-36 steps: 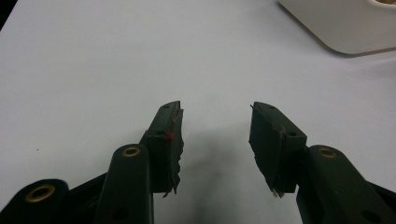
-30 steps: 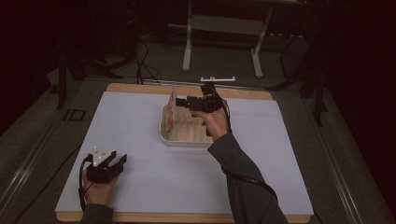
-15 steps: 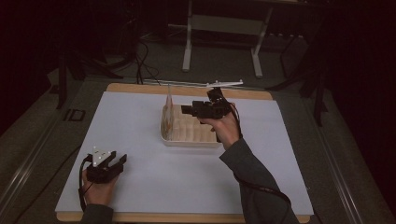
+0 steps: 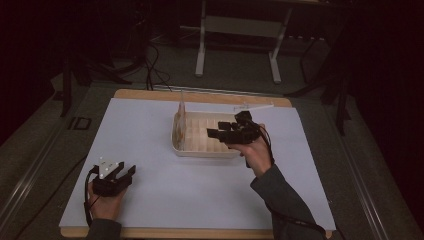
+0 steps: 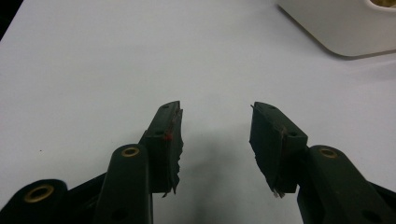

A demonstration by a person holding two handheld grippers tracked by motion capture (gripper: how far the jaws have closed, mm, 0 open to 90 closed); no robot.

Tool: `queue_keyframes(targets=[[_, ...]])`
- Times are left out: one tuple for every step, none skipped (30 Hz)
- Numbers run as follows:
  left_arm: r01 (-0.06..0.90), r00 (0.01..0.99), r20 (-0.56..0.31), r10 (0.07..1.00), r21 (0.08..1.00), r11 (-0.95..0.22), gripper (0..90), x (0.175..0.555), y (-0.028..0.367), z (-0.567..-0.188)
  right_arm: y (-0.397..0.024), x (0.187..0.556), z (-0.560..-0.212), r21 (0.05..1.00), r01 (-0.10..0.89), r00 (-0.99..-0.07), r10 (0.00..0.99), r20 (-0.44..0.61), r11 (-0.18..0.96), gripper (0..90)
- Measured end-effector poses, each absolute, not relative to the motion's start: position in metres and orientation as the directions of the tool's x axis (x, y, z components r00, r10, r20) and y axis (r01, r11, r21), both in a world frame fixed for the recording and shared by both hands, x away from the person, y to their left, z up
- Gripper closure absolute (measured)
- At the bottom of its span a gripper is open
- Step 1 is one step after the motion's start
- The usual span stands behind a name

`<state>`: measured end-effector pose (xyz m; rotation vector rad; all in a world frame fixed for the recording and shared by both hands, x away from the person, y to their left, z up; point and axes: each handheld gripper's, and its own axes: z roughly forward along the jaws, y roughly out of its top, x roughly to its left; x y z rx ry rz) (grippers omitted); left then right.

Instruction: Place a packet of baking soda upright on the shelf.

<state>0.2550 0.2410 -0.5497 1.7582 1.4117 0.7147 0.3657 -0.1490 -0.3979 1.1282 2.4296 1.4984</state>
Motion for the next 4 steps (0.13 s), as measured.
queue_keyframes(targets=[[0.549, 0.232, -0.035, 0.972, 0.83, -0.102, 53.1, 0.255, 0.241, -0.55, -0.155, 0.363, -0.404, 0.799, 0.545, -0.723, 0.626, 0.293, 0.255, 40.1], [0.55, 0.232, -0.03, 0.972, 0.829, -0.106, 53.0, 0.255, 0.241, -0.55, -0.161, 0.359, -0.41, 0.798, 0.546, -0.715, 0.639, 0.285, 0.255, 40.1], [0.552, 0.231, -0.028, 0.972, 0.827, -0.108, 53.1, 0.255, 0.241, -0.55, -0.168, 0.355, -0.419, 0.795, 0.549, -0.701, 0.66, 0.27, 0.258, 40.1], [0.551, 0.227, -0.026, 0.974, 0.828, -0.106, 52.8, 0.255, 0.24, -0.55, -0.173, 0.353, -0.424, 0.792, 0.551, -0.693, 0.673, 0.258, 0.264, 40.1]])
